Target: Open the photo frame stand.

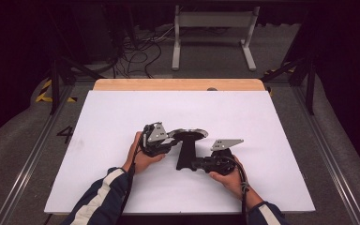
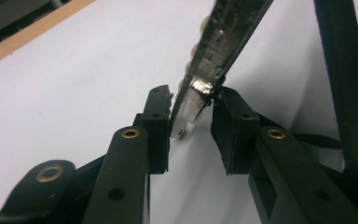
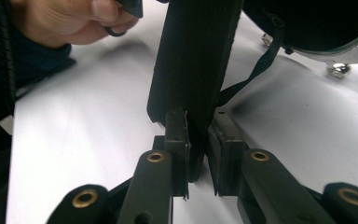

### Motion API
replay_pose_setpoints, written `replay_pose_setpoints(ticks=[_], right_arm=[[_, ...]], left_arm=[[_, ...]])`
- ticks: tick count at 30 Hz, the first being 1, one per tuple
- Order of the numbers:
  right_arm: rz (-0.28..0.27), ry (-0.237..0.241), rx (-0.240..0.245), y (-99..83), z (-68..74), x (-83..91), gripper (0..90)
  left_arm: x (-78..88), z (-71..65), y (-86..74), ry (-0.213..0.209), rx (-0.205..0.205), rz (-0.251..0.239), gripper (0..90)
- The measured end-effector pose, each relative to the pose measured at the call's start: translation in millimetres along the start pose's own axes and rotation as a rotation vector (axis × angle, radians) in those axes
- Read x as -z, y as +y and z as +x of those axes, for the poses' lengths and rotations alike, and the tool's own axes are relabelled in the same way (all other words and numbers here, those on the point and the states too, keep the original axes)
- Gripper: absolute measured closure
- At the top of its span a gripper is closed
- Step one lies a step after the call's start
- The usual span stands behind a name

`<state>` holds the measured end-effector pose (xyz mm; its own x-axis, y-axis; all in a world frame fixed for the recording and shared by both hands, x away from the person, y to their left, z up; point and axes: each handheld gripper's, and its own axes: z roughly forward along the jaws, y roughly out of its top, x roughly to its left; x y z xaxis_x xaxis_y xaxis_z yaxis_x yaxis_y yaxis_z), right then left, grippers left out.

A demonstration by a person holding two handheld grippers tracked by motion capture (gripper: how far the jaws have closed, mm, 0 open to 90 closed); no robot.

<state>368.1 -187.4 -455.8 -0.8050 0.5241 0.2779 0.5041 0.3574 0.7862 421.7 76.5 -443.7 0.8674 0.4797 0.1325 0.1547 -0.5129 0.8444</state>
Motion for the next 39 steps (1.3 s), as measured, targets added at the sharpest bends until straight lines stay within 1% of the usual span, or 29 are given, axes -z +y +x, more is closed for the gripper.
replay_pose_setpoints(ticks=[6, 10, 13, 17, 18, 21, 22, 23, 30, 35, 37, 38, 39], right_arm=[[-0.007, -0.011, -0.006, 0.9, -1.1, 0.9, 79.3], [-0.011, -0.023, -0.011, 1.9, -1.3, 0.9, 78.9], [-0.01, -0.033, -0.007, 2.4, -0.8, -0.5, 78.6], [-0.007, -0.054, 0.001, 2.3, -0.8, -0.9, 78.0], [-0.005, -0.062, 0.001, 2.1, -0.7, -0.9, 78.0], [0.007, -0.074, 0.013, 1.3, 0.5, -1.4, 78.1], [0.008, -0.08, 0.017, 1.3, 1.3, -1.2, 78.1], [0.01, -0.083, 0.019, 1.5, 1.7, -1.1, 78.1], [0.014, -0.112, 0.045, 1.7, 5.3, -0.3, 77.7], [0.008, -0.128, 0.055, 2.1, 7.8, 1.7, 76.0], [0.0, -0.136, 0.063, 2.9, 9.3, 4.5, 74.3], [-0.005, -0.144, 0.065, 3.3, 10.0, 6.3, 72.8], [-0.014, -0.146, 0.065, 3.7, 10.5, 7.8, 72.2]], left_arm=[[-0.2, 0.0, 0.6, 0.015, -0.019, 0.003, 68.7], [-0.1, 0.3, 0.1, 0.034, -0.015, 0.006, 69.2], [0.1, 0.1, -0.3, 0.053, -0.011, 0.01, 69.1], [0.6, -0.7, -1.1, 0.052, -0.004, 0.011, 69.9], [0.8, -1.0, -1.4, 0.055, -0.012, 0.009, 70.2], [2.2, -1.9, -2.6, 0.054, -0.015, 0.011, 70.4], [2.4, -2.9, -3.1, 0.059, -0.006, 0.008, 70.4], [2.6, -3.8, -3.2, 0.066, -0.01, 0.007, 70.4], [5.4, -3.0, -3.7, 0.054, -0.003, 0.003, 70.6], [10.9, -1.7, -2.4, 0.044, -0.008, -0.015, 69.8], [13.0, -1.8, -1.7, 0.045, -0.011, -0.025, 68.2], [13.6, -1.6, -1.5, 0.037, -0.009, -0.031, 66.2], [14.4, -1.8, -1.1, 0.038, -0.008, -0.039, 64.1]])
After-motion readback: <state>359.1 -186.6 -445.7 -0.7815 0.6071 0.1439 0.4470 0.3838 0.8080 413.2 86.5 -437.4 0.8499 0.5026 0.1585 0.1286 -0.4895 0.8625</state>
